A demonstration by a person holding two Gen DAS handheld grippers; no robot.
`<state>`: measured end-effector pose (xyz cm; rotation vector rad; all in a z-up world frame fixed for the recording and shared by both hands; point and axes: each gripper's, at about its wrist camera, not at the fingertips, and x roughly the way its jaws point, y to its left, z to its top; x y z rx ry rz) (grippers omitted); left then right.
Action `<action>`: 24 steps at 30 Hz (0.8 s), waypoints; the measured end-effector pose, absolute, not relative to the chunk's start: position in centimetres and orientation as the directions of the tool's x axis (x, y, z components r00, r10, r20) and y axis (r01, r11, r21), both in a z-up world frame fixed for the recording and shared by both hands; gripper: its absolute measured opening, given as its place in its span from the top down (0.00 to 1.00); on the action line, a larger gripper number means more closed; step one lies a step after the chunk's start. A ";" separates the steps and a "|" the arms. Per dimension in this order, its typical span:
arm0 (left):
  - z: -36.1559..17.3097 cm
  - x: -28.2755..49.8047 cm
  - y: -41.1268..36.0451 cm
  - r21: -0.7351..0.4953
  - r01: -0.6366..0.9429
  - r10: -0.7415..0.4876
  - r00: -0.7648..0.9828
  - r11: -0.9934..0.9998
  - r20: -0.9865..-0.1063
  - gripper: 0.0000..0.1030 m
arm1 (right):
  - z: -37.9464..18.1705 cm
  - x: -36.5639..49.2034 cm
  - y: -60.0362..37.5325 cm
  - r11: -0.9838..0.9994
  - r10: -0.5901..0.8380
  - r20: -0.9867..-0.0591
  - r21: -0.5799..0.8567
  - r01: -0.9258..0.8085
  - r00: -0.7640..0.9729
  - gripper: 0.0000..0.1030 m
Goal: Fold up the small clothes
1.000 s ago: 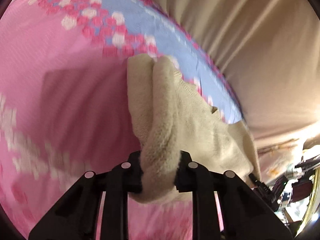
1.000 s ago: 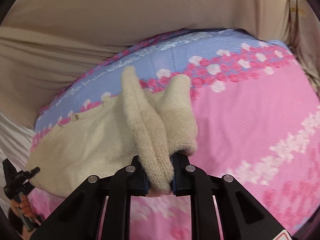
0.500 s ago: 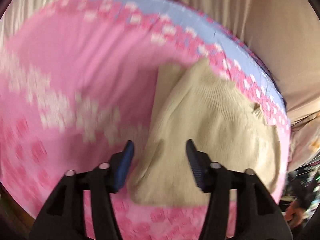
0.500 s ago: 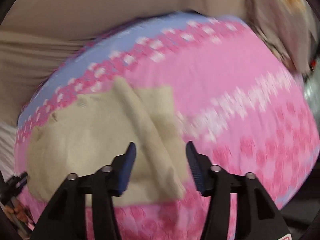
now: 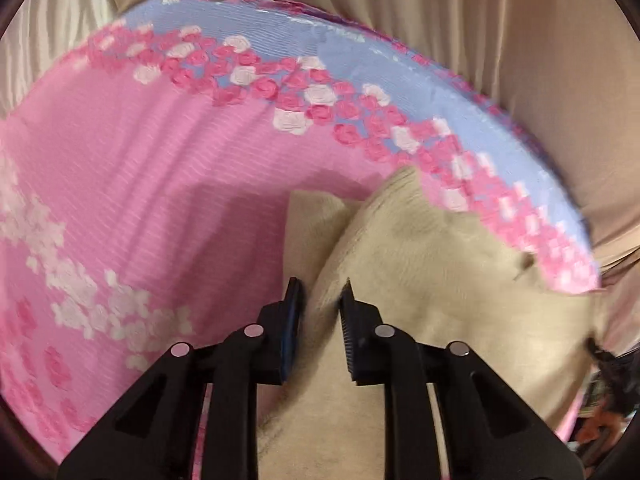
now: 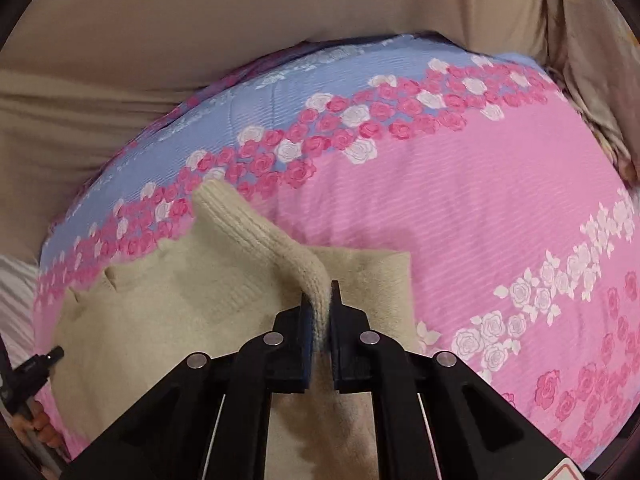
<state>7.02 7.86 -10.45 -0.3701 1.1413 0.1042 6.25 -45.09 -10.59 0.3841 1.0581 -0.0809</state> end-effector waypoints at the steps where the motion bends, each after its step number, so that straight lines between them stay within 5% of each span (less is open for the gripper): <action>1: -11.6 7.7 7.8 -0.193 -0.281 -0.072 0.390 0.940 -0.918 0.76 | -12.2 6.6 -45.5 0.931 0.130 -0.882 0.265 0.249 0.453 0.92; 3: -12.7 8.1 7.5 -0.146 -0.294 -0.039 0.341 0.945 -0.939 0.74 | -14.2 7.2 -45.4 0.946 0.113 -0.921 0.215 0.244 0.373 0.91; 5: -11.2 7.7 7.2 -0.139 -0.290 -0.021 0.377 0.947 -0.926 0.71 | -12.5 6.7 -44.7 0.946 0.128 -0.902 0.236 0.223 0.412 0.75; 7: -9.1 7.2 6.3 -0.086 -0.272 0.038 0.420 0.958 -0.907 0.52 | -10.6 6.3 -43.7 0.958 0.107 -0.883 0.216 0.191 0.457 0.50; 9: -8.5 7.4 5.7 -0.055 -0.243 0.062 0.448 0.968 -0.892 0.41 | -10.0 6.7 -42.8 0.973 0.083 -0.873 0.175 0.149 0.480 0.43; 12: -10.3 9.3 4.6 -0.010 -0.205 0.072 0.388 0.979 -0.919 0.37 | -12.5 9.1 -42.5 0.981 0.050 -0.907 0.124 0.151 0.419 0.45; 14: -12.1 10.4 4.6 -0.038 -0.212 0.036 0.337 0.977 -0.941 0.44 | -14.3 9.9 -42.8 0.973 0.090 -0.924 0.160 0.164 0.371 0.94; 17: -11.2 10.5 4.8 -0.123 -0.219 -0.033 0.374 0.968 -0.927 0.81 | -11.8 8.7 -43.1 0.956 0.119 -0.876 0.228 0.184 0.468 0.94; 21: -10.2 10.9 5.1 -0.121 -0.219 -0.024 0.400 0.968 -0.916 0.81 | -8.9 7.2 -44.5 0.927 0.127 -0.813 0.301 0.225 0.568 0.92; 24: -12.5 12.1 4.8 -0.032 -0.236 0.053 0.347 0.971 -0.936 0.75 | -13.5 9.6 -44.3 0.955 0.053 -0.914 0.164 0.248 0.403 0.86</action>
